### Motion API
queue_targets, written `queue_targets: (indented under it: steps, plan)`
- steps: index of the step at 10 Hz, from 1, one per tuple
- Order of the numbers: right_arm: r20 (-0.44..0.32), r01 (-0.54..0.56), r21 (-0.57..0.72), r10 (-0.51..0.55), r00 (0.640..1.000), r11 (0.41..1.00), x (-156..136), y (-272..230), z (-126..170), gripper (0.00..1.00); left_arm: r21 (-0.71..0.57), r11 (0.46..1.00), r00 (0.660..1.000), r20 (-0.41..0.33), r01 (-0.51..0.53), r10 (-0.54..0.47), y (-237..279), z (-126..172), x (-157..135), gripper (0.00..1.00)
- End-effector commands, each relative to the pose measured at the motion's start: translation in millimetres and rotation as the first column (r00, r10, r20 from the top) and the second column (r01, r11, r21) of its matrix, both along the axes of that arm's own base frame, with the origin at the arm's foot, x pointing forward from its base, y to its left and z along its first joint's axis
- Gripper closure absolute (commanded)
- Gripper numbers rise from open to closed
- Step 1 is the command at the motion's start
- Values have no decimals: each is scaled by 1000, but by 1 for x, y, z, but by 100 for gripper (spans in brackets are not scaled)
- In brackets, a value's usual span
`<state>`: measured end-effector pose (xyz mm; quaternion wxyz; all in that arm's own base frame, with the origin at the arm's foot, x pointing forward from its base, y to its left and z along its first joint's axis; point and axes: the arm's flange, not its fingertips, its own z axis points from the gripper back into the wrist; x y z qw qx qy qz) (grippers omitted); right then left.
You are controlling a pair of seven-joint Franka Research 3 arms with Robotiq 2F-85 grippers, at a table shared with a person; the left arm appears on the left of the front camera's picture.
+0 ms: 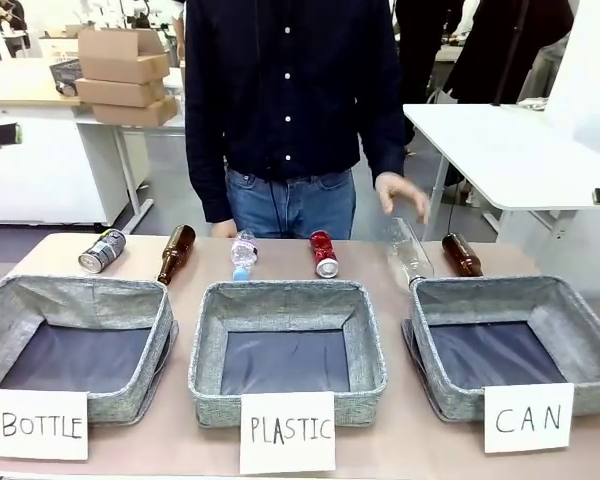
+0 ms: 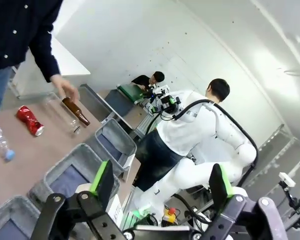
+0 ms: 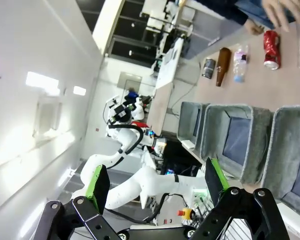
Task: Sort the can waste into the basket.
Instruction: Pick up the can waste from the table and place it in the right Fabric basket.
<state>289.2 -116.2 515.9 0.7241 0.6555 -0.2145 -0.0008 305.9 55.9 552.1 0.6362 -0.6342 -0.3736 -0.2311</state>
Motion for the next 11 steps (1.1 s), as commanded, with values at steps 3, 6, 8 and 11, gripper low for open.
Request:
queue_targets:
  steps: [3, 6, 8, 11]
  plan:
    - [37, 7, 1, -7, 999, 1000, 6, -1, 3, 0, -3, 1000, 999, 34, -14, 15, -1, 2, 1, 0]
    - [37, 7, 1, -7, 999, 1000, 6, -1, 3, 0, -3, 1000, 999, 34, -14, 15, -1, 2, 1, 0]
    - [37, 7, 1, -7, 999, 1000, 6, -1, 3, 0, 153, 978, 987, -61, -139, 149, -11, 13, 28, 0]
    - [37, 7, 1, -7, 999, 1000, 6, -1, 3, 0, 481, 840, 824, -351, -249, 445, 12, 17, 149, 0]
